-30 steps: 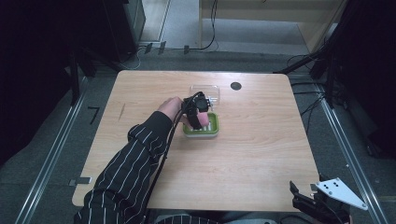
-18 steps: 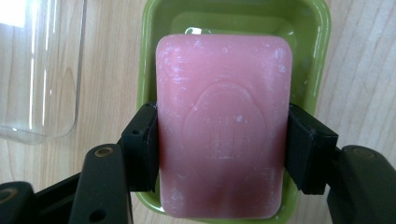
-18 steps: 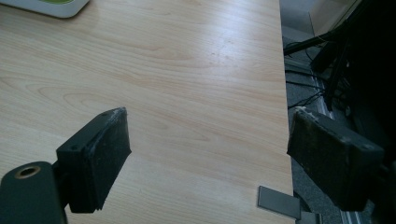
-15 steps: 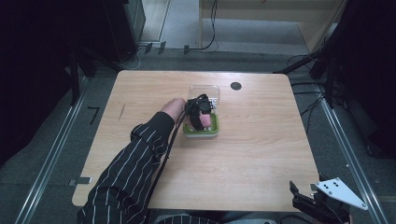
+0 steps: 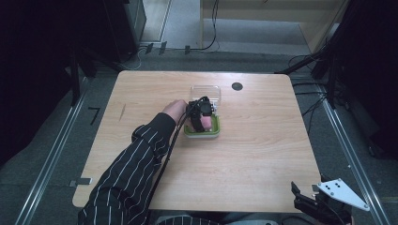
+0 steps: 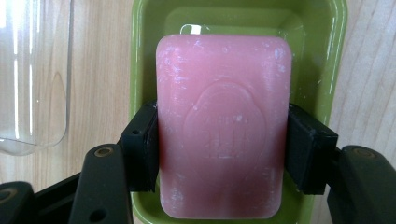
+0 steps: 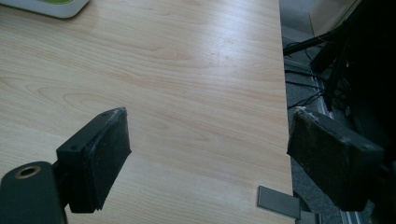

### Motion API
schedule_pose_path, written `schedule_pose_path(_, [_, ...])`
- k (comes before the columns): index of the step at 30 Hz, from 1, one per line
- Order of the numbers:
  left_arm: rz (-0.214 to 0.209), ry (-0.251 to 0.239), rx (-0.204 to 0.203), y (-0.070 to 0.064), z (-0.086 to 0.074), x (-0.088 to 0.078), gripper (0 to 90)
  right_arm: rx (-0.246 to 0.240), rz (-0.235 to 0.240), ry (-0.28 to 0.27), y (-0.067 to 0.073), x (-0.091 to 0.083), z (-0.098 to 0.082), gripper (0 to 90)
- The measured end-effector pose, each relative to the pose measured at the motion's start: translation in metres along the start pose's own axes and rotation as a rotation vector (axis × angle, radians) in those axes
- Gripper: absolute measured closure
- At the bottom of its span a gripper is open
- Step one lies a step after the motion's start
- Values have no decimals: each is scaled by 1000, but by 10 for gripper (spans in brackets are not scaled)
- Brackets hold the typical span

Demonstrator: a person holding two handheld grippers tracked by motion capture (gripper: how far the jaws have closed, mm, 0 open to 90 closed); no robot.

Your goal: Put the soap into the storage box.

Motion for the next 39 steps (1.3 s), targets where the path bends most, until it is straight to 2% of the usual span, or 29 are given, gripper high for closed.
schedule_pose_path(7, [1, 8, 1, 2, -2, 3, 384, -2, 1, -2, 0, 0, 0, 135])
schedule_pose_path(19, [-4, -16, -4, 3, -3, 4, 382, -2, 2, -2, 0, 0, 0, 135])
schedule_pose_path(30, [-7, -58, -21, 5, -4, -2, 356, -4, 3, -4, 1, 1, 2, 135])
schedule_pose_path(33, [-25, -57, -48, 6, -5, -6, 294, -1, 1, -4, 1, 1, 2, 135])
schedule_pose_path(35, [-14, -69, -72, 8, -7, -11, 268, -5, 6, -7, 1, 2, 3, 135])
schedule_pose_path(37, [-21, -69, -83, 8, -8, -12, 218, -4, 6, -7, 1, 2, 3, 135])
schedule_pose_path(39, [-30, -66, -103, 9, -11, -16, 216, -10, 9, -8, 2, 3, 3, 135])
Point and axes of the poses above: each handheld gripper's, and its own axes: x roughly forward along the jaws, z roughly out of its top, y roughly to its left, the point moved 6 cm from there along x, roughly forward along the jaws, and after that the axes turned 8 degrees about -x, right-handed, at the moved point
